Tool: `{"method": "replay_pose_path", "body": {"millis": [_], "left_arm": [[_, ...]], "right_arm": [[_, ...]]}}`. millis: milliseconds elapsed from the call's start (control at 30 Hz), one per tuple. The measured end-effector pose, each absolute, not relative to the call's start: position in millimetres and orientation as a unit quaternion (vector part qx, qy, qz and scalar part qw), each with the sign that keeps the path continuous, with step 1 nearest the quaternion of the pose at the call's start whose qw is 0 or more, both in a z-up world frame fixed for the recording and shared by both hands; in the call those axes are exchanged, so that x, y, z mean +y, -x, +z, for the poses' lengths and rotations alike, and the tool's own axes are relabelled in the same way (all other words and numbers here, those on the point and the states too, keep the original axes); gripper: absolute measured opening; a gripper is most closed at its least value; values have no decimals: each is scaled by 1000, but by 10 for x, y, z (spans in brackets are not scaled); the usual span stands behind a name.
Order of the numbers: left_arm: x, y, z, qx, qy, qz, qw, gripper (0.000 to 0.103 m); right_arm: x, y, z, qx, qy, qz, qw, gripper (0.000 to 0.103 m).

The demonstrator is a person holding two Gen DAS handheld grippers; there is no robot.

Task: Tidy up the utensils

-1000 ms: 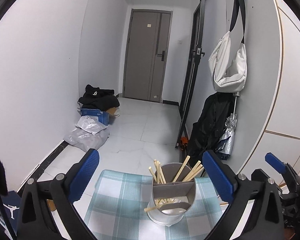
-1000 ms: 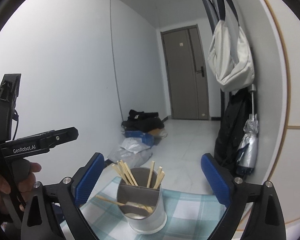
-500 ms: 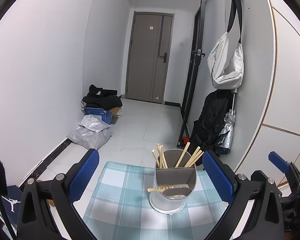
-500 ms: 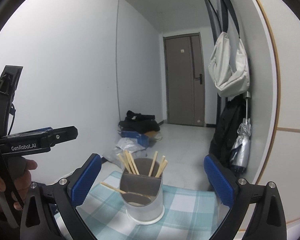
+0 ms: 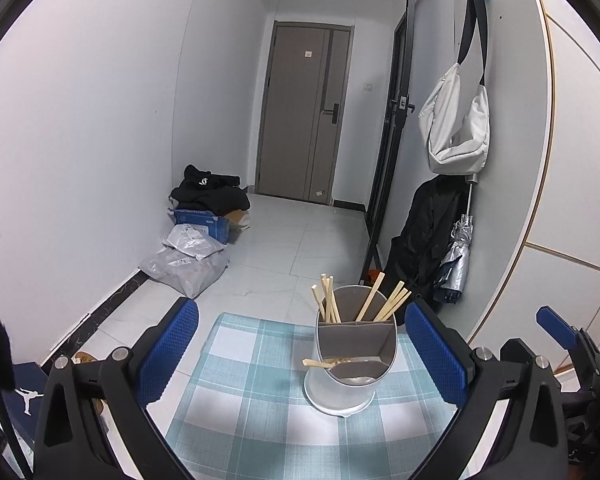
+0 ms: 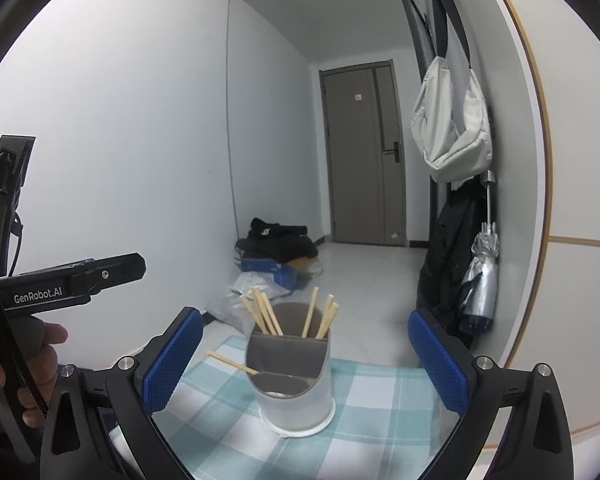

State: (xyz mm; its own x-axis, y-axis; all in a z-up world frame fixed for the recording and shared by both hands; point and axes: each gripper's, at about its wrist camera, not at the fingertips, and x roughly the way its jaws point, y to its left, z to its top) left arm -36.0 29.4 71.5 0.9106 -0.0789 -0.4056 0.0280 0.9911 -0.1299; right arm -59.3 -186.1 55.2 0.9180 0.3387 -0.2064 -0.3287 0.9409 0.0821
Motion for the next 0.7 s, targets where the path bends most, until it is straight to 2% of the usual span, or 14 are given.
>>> {"method": "replay_pose_path", "body": {"millis": [700], "left_arm": [[233, 404, 691, 206, 45, -46, 977, 102]], "right_arm": [[-1856, 557, 448, 127, -24, 166, 978, 103]]}}
